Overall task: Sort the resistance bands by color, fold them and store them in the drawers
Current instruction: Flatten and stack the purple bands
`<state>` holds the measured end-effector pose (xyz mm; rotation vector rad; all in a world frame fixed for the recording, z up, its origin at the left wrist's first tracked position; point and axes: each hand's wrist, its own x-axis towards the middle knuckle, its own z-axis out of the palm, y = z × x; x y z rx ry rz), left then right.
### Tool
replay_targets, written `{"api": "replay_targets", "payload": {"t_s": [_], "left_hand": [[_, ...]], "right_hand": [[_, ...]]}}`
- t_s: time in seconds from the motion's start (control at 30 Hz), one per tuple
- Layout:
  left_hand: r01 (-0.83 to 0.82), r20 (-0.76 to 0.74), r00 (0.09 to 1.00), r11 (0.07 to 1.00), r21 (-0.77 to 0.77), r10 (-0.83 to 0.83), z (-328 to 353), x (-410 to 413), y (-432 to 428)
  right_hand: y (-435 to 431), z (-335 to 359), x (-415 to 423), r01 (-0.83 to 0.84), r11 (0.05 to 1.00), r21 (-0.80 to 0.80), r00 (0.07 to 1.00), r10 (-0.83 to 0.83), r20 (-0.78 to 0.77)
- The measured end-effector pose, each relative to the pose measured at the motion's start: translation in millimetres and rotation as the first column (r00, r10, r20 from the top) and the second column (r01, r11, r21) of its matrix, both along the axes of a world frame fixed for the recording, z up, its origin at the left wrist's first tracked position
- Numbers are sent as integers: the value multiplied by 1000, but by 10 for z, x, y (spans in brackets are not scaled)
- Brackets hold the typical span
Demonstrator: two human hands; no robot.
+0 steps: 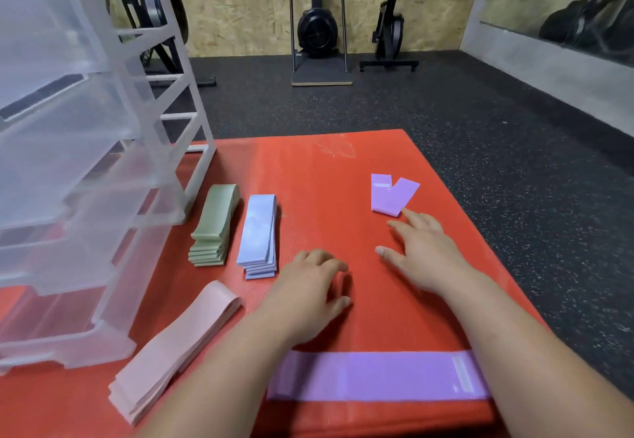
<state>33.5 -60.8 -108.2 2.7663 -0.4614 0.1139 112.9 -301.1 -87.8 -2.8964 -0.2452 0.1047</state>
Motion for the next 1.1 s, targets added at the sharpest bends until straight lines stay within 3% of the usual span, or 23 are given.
{"api": "replay_targets", "payload": {"t_s": [0.27,0.47,0.57,0.73,0.97,1.1], "left_hand": [[-6,17,1000,1000,-16,6,-23,89,-11],[-23,-22,1000,999,-45,22,36,83,16],[-47,-37,998,997,-68,45,91,23,20],[-75,-51,996,993,-90,70,165,-124,36],[-78,-38,997,992,-99,74,185,-233,21],[-70,-38,997,993,-95,66,150,-187,0]], "right_hand": [[158,55,514,-49,988,-143,994,35,-100],[135,128,74,-201,978,62,979,198,53],[60,178,-308,-176,978,113,982,167,85],[-112,225,-649,-54,998,16,999,54,-2],[-9,169,-733,103,994,48,990,-107,95],[95,33,-666,81,996,-23,996,-82,-38]]}}
